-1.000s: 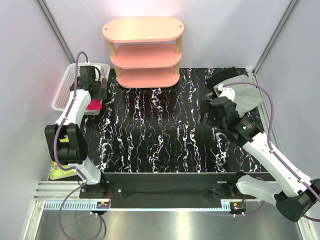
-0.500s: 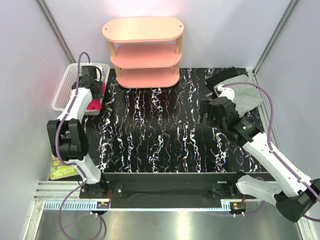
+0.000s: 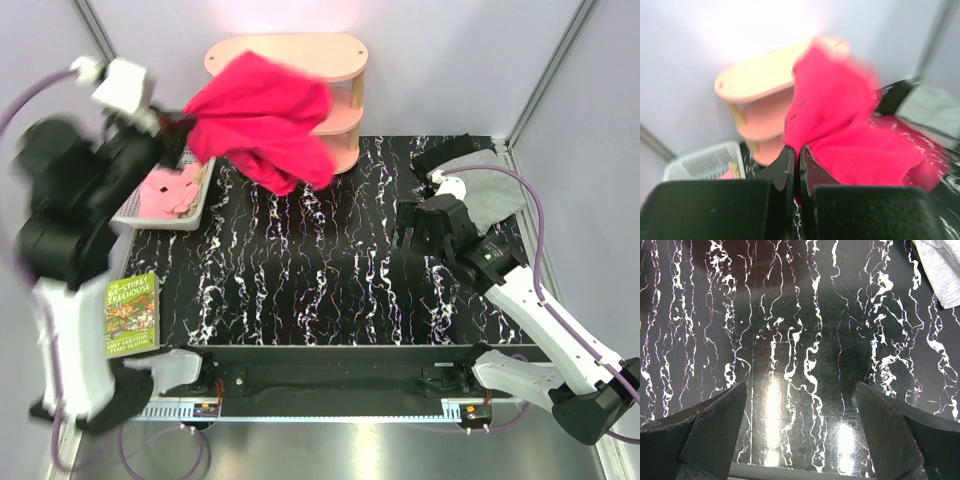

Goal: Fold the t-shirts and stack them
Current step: Move the tshirt to the center of the board, then flatten the tshirt out

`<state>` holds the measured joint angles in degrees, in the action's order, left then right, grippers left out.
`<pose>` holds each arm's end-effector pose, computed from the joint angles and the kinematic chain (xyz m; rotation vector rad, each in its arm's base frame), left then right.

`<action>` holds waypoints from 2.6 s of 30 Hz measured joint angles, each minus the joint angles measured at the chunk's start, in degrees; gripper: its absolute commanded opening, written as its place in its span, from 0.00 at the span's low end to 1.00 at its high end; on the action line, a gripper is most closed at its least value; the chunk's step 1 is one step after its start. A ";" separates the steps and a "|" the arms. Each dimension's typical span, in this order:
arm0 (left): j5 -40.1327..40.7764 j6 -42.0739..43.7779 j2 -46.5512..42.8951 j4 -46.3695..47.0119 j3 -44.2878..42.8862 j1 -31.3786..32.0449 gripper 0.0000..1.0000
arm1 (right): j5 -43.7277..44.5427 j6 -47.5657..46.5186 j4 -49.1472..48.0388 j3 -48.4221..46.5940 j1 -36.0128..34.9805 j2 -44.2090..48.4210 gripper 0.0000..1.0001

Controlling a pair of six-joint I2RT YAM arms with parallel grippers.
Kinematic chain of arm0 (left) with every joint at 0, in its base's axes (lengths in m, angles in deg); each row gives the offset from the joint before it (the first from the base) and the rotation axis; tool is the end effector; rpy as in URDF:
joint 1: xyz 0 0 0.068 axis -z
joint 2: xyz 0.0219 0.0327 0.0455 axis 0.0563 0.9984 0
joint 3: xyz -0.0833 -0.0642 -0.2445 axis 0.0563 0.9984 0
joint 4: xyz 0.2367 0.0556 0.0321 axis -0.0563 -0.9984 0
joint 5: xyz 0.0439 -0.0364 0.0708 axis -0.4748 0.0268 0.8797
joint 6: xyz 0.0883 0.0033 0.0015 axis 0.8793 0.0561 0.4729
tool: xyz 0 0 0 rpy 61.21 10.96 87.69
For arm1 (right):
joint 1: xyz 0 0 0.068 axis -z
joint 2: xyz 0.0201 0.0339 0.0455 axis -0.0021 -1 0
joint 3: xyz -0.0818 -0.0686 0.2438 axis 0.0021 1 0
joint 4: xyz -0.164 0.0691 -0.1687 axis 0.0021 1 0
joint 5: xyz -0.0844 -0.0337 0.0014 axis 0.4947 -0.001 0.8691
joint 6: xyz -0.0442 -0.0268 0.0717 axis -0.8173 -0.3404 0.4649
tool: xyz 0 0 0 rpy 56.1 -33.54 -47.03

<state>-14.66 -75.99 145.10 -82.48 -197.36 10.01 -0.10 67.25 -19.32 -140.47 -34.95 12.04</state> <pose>0.2060 -0.0605 0.5587 0.3669 1.5649 -0.2343 0.2037 0.1092 0.3181 0.0358 2.1934 0.2197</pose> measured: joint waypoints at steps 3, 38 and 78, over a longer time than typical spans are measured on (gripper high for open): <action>-5.88 2.10 -9.68 -2.23 1.70 2.27 0.00 | 0.02 -0.15 0.07 0.33 0.00 0.59 0.97; -3.48 6.27 8.02 -7.06 29.46 19.96 0.92 | 0.20 0.13 0.50 0.37 0.00 3.85 0.92; -12.94 1.62 -13.51 3.28 56.33 -25.57 0.99 | -22.64 -12.33 -5.88 -45.13 -24.57 -70.20 0.93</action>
<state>-27.60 -74.37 131.59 -79.20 -141.03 -15.57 -22.74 54.92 -25.20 -185.61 -59.51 -58.17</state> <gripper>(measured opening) 0.987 0.945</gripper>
